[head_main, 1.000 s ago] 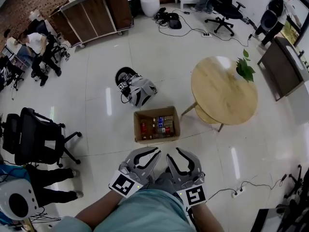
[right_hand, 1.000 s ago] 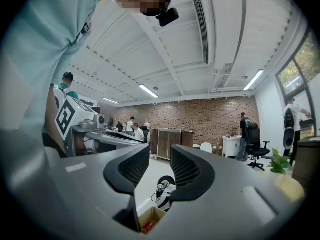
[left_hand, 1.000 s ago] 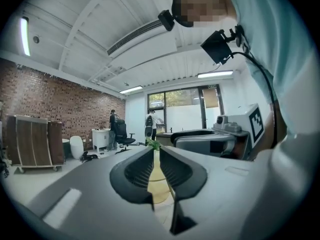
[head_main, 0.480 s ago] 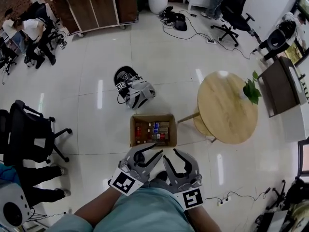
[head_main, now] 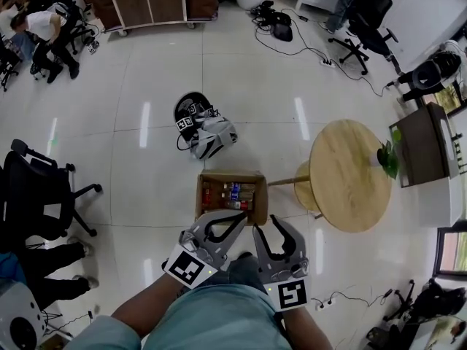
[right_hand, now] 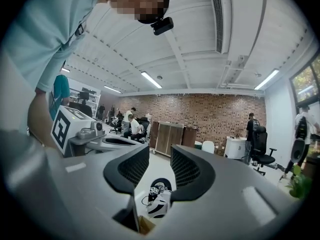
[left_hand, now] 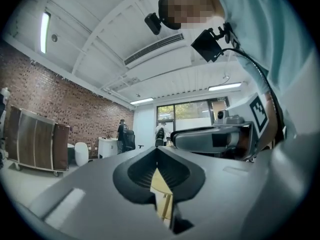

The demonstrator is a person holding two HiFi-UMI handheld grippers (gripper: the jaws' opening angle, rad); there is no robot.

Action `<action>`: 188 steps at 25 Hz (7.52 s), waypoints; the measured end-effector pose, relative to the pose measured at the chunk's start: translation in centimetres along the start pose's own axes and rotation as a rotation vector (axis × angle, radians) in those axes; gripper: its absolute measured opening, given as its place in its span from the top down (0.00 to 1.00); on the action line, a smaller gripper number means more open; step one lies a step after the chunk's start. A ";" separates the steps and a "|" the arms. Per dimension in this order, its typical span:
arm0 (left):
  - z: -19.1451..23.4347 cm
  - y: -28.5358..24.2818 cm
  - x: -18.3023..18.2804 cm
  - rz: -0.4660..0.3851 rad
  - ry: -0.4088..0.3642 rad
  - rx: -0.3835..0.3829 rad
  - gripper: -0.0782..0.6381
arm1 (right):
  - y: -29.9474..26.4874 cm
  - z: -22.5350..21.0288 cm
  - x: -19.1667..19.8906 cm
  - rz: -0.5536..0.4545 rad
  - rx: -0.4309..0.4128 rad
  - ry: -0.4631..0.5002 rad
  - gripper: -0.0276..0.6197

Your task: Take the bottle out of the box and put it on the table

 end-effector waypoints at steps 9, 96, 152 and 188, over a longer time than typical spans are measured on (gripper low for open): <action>1.4 -4.3 1.9 0.063 0.006 -0.056 0.87 | -2.2 -4.2 2.4 0.022 -0.078 -0.057 0.88; 9.7 8.0 53.1 0.398 0.407 -0.739 0.88 | -18.0 11.2 69.5 0.703 -0.748 0.188 0.53; -11.9 -42.8 14.5 0.278 -0.019 0.268 0.88 | 8.8 -42.1 29.5 0.378 0.274 -0.050 0.50; -12.5 -25.2 5.2 0.073 0.036 0.300 0.88 | 14.0 -29.6 12.0 0.155 0.545 0.161 0.41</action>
Point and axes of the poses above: the fingertips, and each gripper's own axes: y backward along the fingers, z to its left, x out of its underside, the point moved 2 cm from there along y, backward along the fingers, and after that the axes turned 6 degrees about x, right-handed, at the moved point
